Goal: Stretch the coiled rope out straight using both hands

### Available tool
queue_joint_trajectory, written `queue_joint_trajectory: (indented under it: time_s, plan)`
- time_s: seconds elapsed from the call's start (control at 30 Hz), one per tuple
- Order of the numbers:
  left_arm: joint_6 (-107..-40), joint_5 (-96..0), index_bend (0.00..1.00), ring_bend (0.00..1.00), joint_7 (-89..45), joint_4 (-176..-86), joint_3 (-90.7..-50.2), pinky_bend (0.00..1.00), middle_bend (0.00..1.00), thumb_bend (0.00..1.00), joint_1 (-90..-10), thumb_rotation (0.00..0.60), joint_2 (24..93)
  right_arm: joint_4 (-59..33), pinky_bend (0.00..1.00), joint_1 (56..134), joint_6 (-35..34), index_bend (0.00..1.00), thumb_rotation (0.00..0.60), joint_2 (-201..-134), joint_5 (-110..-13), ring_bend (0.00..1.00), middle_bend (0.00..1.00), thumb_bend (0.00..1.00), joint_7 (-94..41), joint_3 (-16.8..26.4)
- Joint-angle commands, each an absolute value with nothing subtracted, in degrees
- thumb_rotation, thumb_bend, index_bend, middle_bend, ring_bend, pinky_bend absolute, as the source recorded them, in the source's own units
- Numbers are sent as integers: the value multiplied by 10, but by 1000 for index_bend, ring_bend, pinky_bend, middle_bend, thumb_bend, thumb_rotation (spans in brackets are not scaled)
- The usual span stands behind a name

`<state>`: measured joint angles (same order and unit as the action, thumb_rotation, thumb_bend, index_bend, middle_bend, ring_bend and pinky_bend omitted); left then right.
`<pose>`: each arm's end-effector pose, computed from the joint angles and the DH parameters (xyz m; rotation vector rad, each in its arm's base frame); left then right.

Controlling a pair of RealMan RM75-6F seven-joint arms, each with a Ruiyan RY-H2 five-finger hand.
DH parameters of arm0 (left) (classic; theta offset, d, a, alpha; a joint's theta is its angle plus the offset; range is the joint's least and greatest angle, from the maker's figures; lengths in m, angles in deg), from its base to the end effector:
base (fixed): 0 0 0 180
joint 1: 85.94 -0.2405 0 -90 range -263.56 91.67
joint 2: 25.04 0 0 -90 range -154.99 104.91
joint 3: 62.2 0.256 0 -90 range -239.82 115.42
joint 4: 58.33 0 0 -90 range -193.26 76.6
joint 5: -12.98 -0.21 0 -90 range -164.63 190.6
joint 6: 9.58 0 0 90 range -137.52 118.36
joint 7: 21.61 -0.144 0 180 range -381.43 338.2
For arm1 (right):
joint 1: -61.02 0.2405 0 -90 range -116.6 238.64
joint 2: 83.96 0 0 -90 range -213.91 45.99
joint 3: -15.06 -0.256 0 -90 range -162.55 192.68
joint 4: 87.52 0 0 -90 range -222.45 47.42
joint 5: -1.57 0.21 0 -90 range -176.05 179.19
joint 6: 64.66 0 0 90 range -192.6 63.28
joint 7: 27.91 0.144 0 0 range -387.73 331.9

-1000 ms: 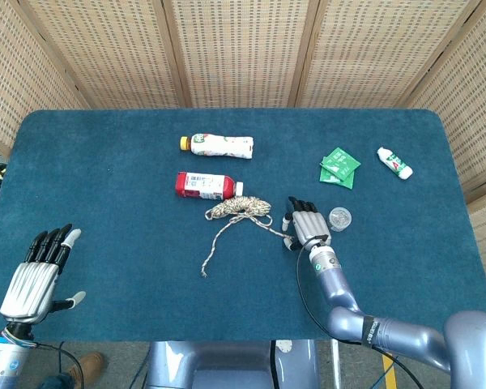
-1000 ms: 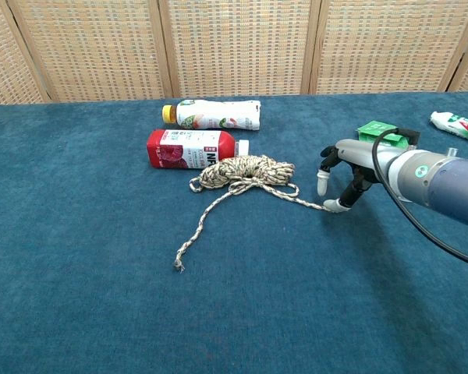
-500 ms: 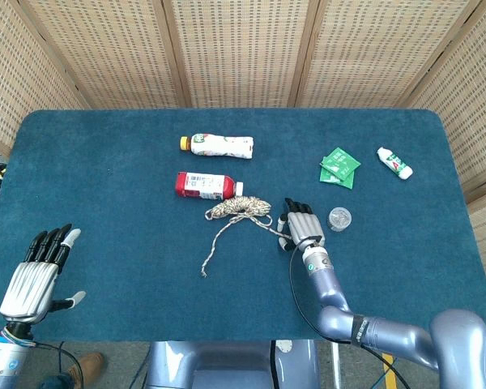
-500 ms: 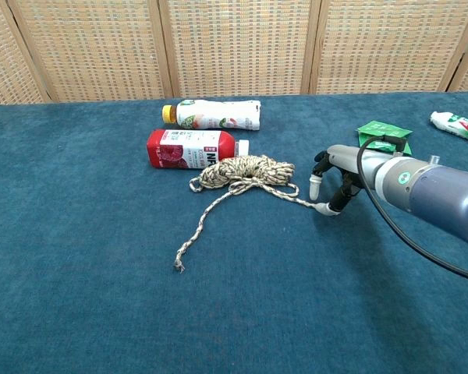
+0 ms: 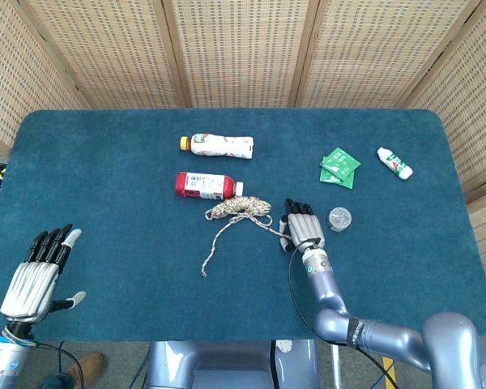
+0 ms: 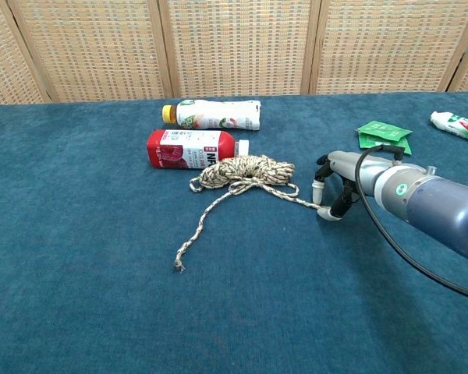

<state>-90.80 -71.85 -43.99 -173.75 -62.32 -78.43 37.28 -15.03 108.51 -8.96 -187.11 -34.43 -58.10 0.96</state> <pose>-0.2278 0.1734 0.1284 -1.5304 -0.9434 -0.8602 -0.1574 -0.3617 -0.0768 1.6178 -1.2416 0.7155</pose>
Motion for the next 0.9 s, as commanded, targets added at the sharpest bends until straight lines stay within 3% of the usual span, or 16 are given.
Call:
queue_joint_trajectory:
  time_s: [0.03,0.57,0.9]
  plan:
    - [-907,-718,0,0,-441,-1737,-623,0,0,0,-784,600,373,-153,0,1085,-91,499,600,-1872,-344,0,0,378,-582,9]
    - [-906,-714,0,0,-447,-1738,-624,0,0,0,-783,600,376,-176,0,1082,-98,593,600,-1878,-357,0,0,494,-600,18]
    - [-896,-708,0,0,-457,-1737,-622,0,0,0,-777,600,380,-177,0,1078,-92,624,600,-1876,-385,0,0,496,-600,21]
